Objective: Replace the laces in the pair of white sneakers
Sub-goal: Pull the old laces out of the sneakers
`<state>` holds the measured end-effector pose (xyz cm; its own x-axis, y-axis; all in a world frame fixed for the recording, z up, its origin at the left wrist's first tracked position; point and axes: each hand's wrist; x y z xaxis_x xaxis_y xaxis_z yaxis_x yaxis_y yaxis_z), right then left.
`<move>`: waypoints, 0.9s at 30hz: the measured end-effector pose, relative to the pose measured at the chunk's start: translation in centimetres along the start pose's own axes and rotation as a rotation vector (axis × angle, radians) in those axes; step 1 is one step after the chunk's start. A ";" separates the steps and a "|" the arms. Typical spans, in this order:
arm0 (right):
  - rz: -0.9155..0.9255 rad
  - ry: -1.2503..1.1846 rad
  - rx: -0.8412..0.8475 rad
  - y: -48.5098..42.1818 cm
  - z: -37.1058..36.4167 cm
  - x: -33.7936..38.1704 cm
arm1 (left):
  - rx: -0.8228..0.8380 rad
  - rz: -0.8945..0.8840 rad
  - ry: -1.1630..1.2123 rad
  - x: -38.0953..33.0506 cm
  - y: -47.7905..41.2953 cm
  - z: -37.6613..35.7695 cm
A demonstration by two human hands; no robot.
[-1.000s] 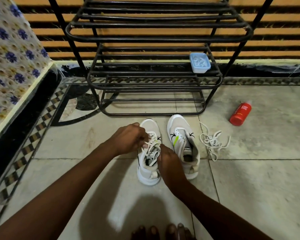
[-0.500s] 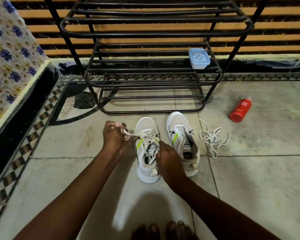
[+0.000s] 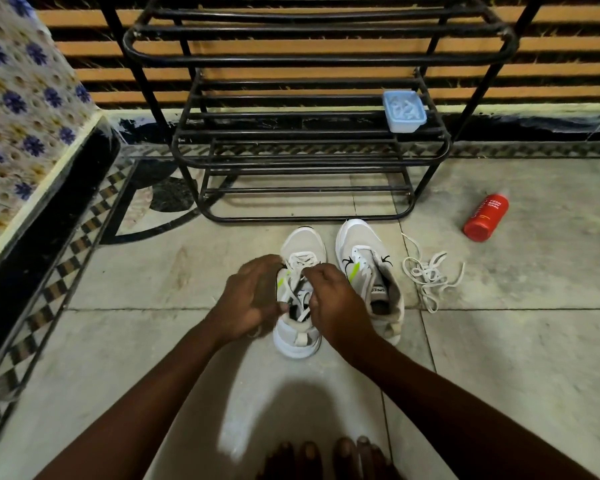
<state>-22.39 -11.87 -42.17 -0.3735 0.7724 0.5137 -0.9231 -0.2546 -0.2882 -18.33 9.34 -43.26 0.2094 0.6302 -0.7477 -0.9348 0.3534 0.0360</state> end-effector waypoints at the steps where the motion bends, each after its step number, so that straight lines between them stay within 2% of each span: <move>1: 0.017 0.027 0.031 -0.4 0.1 0.1 | 0.032 0.005 -0.085 -0.3 -0.3 -0.5; 3: 0.038 0.160 0.170 -1.9 0.3 0.2 | 0.033 -0.027 -0.232 -0.9 -0.6 -1.6; 6: 0.121 0.400 0.347 -4.4 0.9 0.3 | -0.007 -0.110 -0.298 -1.2 -0.5 -2.6; 9: 0.200 0.464 0.391 -5.3 1.0 0.4 | -0.024 -0.115 -0.322 -1.1 -0.3 -2.7; 12: 0.120 0.417 0.383 -5.6 0.9 0.4 | -0.039 -0.097 -0.398 -1.1 -0.2 -2.7; 15: 0.007 0.279 0.272 -5.9 1.5 -1.3 | -0.061 -0.083 -0.468 -1.3 -0.1 -2.9; 19: -0.171 -0.045 -0.054 -5.1 1.6 -2.0 | -0.083 -0.076 -0.506 -1.4 -0.1 -3.2; 22: -0.218 -0.419 -0.100 -5.3 1.5 -1.1 | -0.077 -0.061 -0.533 -1.4 -0.2 -3.3; 24: -0.176 -0.456 -0.013 -6.1 2.1 -1.8 | -0.070 -0.059 -0.542 -1.5 -0.1 -3.2; 27: 0.131 -0.016 0.290 -6.8 3.1 -3.1 | -0.062 -0.059 -0.549 -1.7 -0.2 -3.2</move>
<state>-15.28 -14.36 -39.33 -0.4899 0.7137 0.5005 -0.8540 -0.5084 -0.1110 -19.45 5.96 -44.08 0.3649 0.8844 -0.2910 -0.9287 0.3679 -0.0466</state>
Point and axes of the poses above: each hand's wrist, its own y-axis away from the middle knuckle, its own z-axis out of the back of the hand, x = y × z, and after that the axes turned 7 degrees about z, right-handed
